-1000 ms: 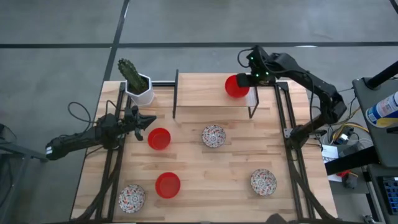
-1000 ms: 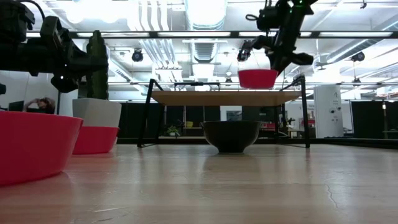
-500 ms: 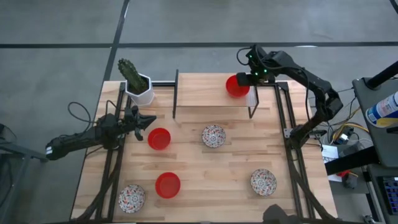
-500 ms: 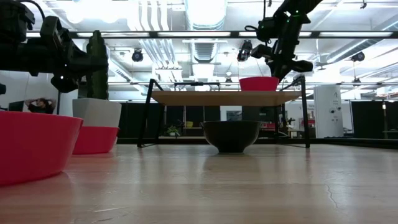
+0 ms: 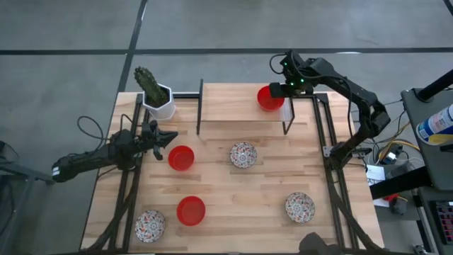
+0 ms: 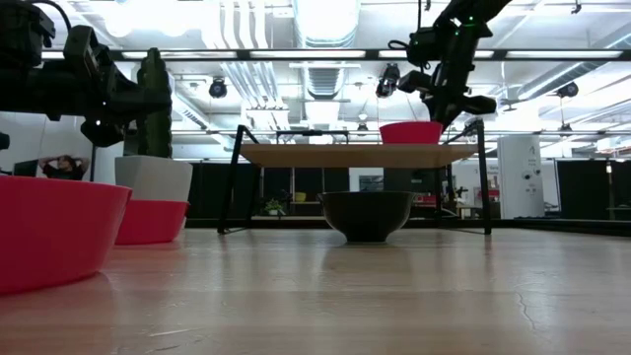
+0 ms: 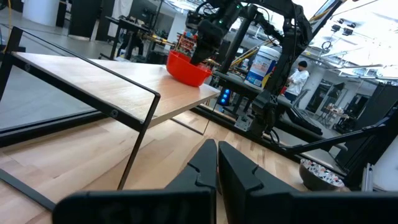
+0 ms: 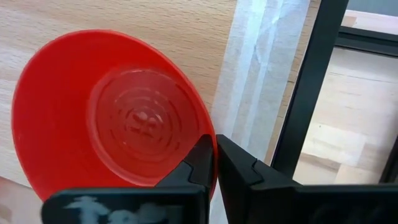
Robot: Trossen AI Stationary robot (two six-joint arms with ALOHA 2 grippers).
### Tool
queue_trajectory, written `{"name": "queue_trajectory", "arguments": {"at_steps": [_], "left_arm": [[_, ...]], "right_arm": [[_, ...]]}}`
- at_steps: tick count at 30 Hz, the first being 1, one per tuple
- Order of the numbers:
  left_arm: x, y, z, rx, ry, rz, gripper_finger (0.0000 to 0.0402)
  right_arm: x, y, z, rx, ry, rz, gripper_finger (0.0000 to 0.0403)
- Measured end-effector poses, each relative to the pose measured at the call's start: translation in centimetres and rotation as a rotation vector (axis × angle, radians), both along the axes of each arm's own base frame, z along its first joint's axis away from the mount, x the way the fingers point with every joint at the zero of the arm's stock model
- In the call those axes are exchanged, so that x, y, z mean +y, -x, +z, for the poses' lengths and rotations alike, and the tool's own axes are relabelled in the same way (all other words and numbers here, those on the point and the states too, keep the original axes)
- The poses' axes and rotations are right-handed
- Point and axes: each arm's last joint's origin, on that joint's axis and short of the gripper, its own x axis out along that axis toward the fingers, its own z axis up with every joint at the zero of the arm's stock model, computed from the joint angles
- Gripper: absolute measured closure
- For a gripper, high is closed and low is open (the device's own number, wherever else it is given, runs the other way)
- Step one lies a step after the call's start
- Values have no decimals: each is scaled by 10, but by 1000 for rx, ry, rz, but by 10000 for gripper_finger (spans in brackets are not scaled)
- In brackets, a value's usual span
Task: Pick & Place Mini bowls
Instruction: Put the top right red bowl on the shelf, then stack the top red bowl on the red bowl on the shelf
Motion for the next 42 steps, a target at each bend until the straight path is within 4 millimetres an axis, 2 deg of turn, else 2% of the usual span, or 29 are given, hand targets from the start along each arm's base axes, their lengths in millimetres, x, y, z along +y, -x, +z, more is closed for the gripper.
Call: {"name": "queue_trajectory", "arguments": {"at_steps": [13,24,32,42], "left_arm": [[0,0,0,0,0,0,392],[0,0,0,0,0,0,392],[0,0,0,0,0,0,392],[0,0,0,0,0,0,392]], "right_arm": [[1,1,3,-5,19,21,313],[9,6,31,-71,94,30,299],[31,9,50,-140,130,60,310],[71,-3,67,-210,164,188,330]]}}
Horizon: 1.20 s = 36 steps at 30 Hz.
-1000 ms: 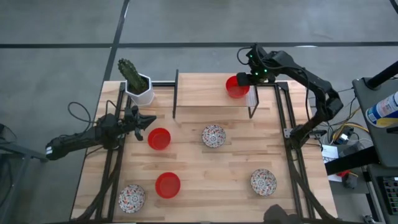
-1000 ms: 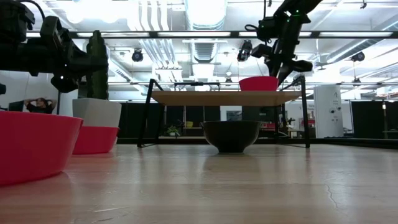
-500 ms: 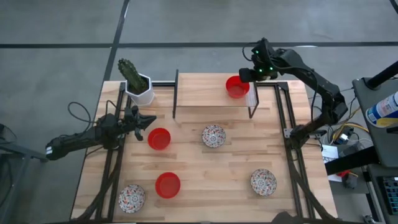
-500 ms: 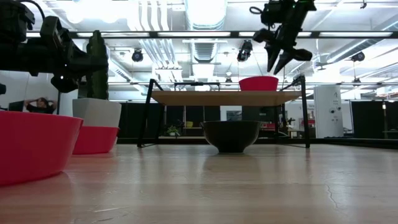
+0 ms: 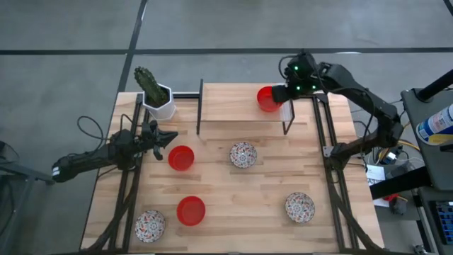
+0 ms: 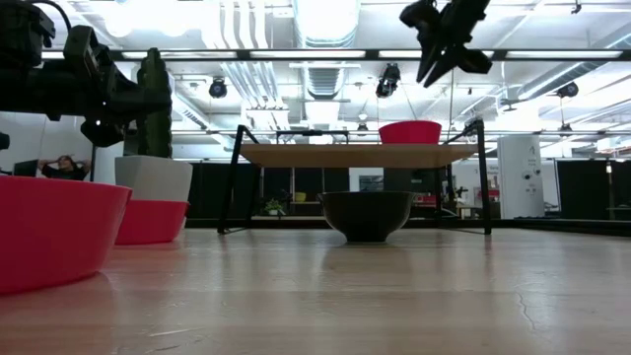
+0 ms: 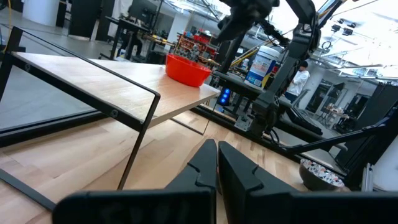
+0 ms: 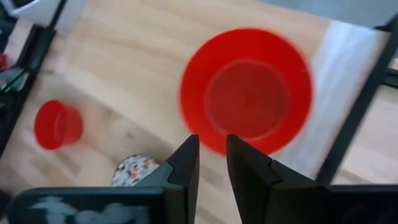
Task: Pick & Place Mini bowls
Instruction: Stack the top red bowl on the red bowl on the shelf
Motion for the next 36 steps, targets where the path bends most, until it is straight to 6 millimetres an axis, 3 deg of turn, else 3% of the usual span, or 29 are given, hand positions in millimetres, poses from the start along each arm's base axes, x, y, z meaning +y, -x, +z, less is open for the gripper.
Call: {"name": "queue_trajectory", "arguments": {"at_steps": [11,15,23,32,36], "left_arm": [[0,0,0,-12,25,0,392],[0,0,1,-94,239,2,392],[0,0,1,-233,636,-1,392],[0,0,2,-312,866,-1,391],[0,1,9,-320,894,-5,372]], "right_arm": [[32,-20,2,-37,-12,97,356],[39,-27,5,-76,-2,122,389],[46,-37,10,-150,20,143,394],[48,-44,15,-218,54,159,394],[51,-45,15,-222,54,170,394]]}}
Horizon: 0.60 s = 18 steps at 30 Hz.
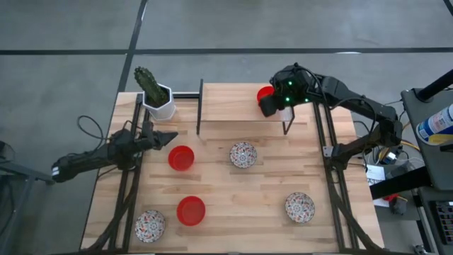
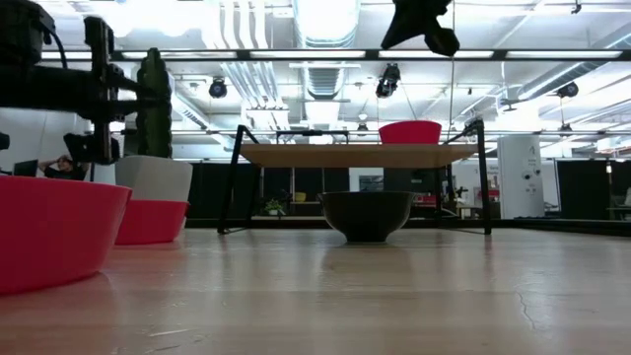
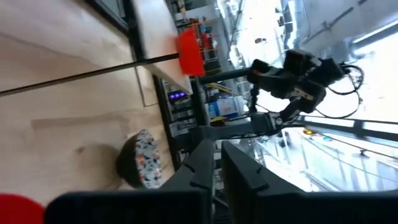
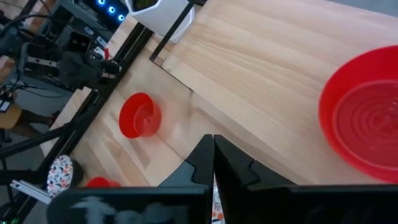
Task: Pick & Place Mini bowls
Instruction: Stack the top red bowl on the red bowl on the shelf
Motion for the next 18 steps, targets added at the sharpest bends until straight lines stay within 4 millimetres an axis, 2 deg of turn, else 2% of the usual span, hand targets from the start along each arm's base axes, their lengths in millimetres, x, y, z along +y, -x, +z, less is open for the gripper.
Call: {"name": "queue_trajectory", "arguments": {"at_steps": [3,5,12,18], "left_arm": [[-1,3,14,-16,-7,-4,345],[-1,4,20,33,-5,-8,326],[-5,15,34,466,18,-50,274],[-3,7,57,645,-37,-87,260]], "right_arm": [[3,-1,0,1,0,11,394],[5,-2,-1,3,-1,18,394],[7,-3,-1,6,2,25,394],[7,-3,-1,3,5,23,394]]}}
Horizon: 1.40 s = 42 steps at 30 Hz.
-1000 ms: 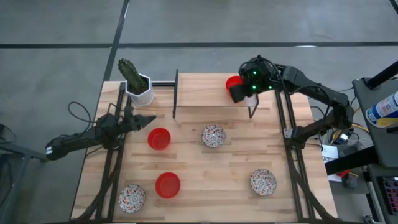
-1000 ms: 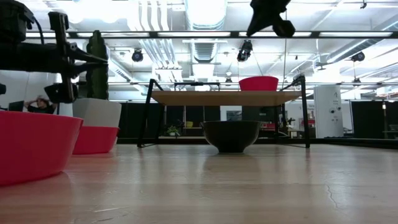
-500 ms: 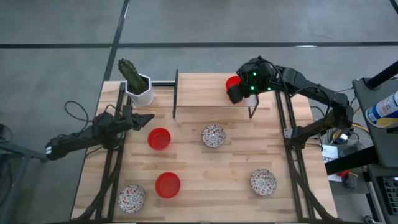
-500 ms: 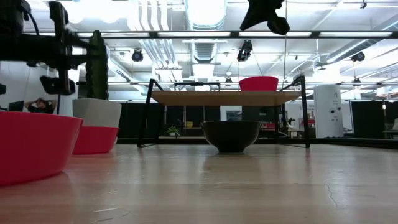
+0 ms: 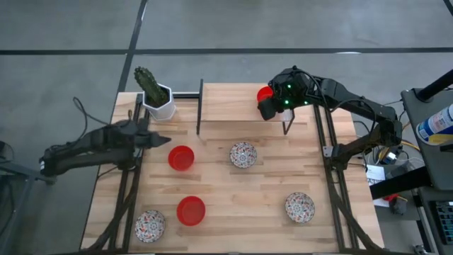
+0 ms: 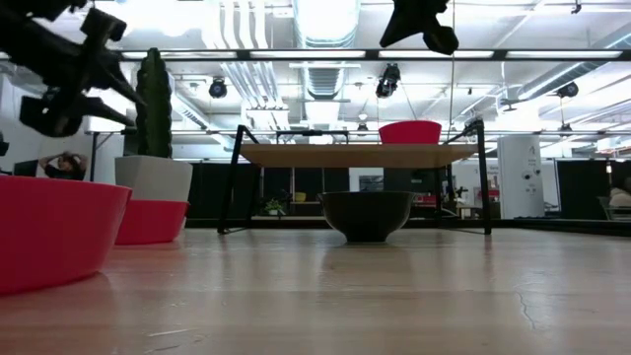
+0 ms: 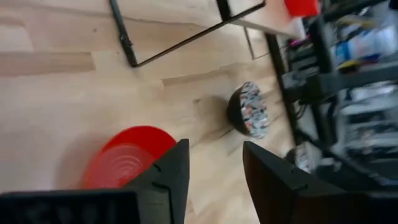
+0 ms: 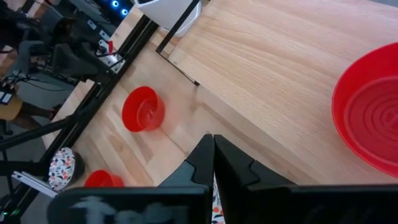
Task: Pick & Place Mini bowls
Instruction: Stack the top red bowl on the red bowl on the shelf
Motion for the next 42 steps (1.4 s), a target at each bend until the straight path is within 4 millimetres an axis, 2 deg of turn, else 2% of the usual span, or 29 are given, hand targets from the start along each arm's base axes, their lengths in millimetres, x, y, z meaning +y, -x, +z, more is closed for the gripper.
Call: {"name": "queue_trajectory", "arguments": {"at_steps": [3,7,11,18,31,42], "left_arm": [[3,-11,9,69,-36,-36,259],[7,-26,10,230,-58,-94,259],[11,-38,1,389,-64,-128,259],[15,-55,-15,531,-57,-207,259],[19,-65,-39,702,-54,-225,259],[18,-67,-56,757,4,-232,260]], "right_arm": [[0,0,0,-1,0,0,394],[1,0,0,-2,0,5,394],[2,-1,0,-2,0,9,394],[3,-1,0,-1,0,14,394],[8,-5,-2,7,1,18,394],[10,-18,-12,40,-16,26,394]]}}
